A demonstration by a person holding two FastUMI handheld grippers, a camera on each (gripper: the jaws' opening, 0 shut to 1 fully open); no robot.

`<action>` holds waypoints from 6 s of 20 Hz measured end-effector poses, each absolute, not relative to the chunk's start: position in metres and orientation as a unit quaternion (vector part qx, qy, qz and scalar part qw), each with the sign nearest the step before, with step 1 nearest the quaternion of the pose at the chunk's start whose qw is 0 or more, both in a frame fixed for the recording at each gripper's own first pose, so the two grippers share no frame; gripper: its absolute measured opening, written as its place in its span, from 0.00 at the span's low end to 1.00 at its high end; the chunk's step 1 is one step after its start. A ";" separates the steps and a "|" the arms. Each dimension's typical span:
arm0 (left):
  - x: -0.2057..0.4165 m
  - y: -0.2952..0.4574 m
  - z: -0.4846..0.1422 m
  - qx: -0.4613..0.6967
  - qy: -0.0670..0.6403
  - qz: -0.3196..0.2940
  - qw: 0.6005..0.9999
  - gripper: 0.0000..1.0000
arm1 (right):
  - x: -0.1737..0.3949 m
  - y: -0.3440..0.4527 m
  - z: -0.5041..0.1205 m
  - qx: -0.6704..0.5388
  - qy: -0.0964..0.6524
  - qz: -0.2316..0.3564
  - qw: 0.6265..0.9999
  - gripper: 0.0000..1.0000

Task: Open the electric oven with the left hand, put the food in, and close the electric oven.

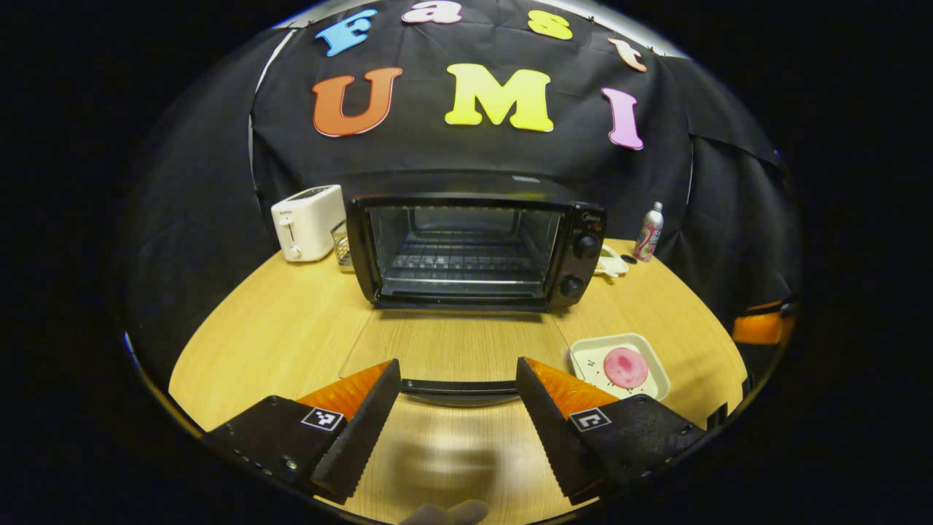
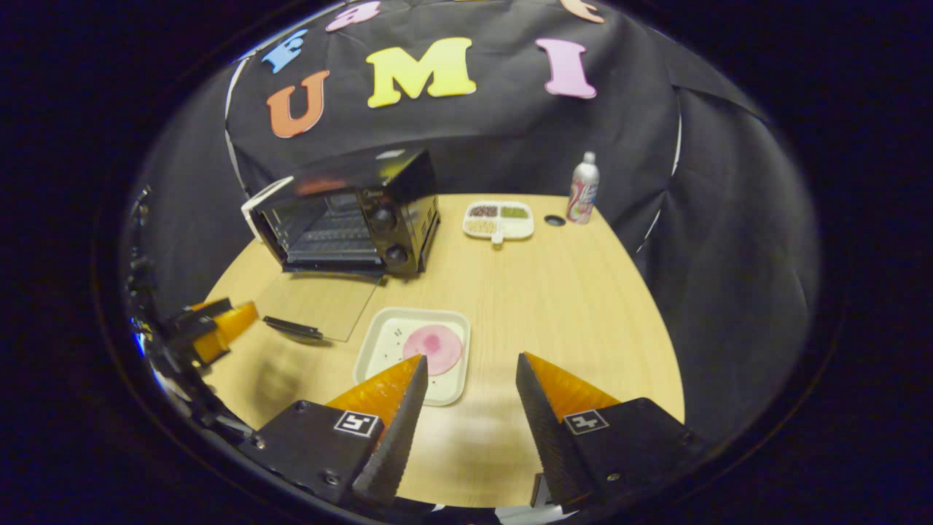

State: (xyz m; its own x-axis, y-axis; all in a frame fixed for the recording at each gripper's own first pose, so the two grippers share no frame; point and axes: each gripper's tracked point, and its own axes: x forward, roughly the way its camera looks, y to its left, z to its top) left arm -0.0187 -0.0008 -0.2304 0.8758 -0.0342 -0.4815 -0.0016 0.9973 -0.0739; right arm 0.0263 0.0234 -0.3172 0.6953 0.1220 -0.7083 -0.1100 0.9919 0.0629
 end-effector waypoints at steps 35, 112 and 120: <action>-0.084 0.056 -0.112 -0.094 0.177 0.062 0.978 0.96 | 0.071 0.033 -0.401 0.367 0.552 0.120 0.739 0.04; -0.058 -0.017 -0.239 -0.013 0.221 0.024 0.975 0.96 | -0.022 0.033 -0.144 -0.056 0.150 0.115 0.980 0.96; -0.037 -0.044 -0.324 -0.009 0.299 -0.019 0.954 0.98 | -0.025 0.008 -0.133 -0.038 0.163 0.063 0.984 1.00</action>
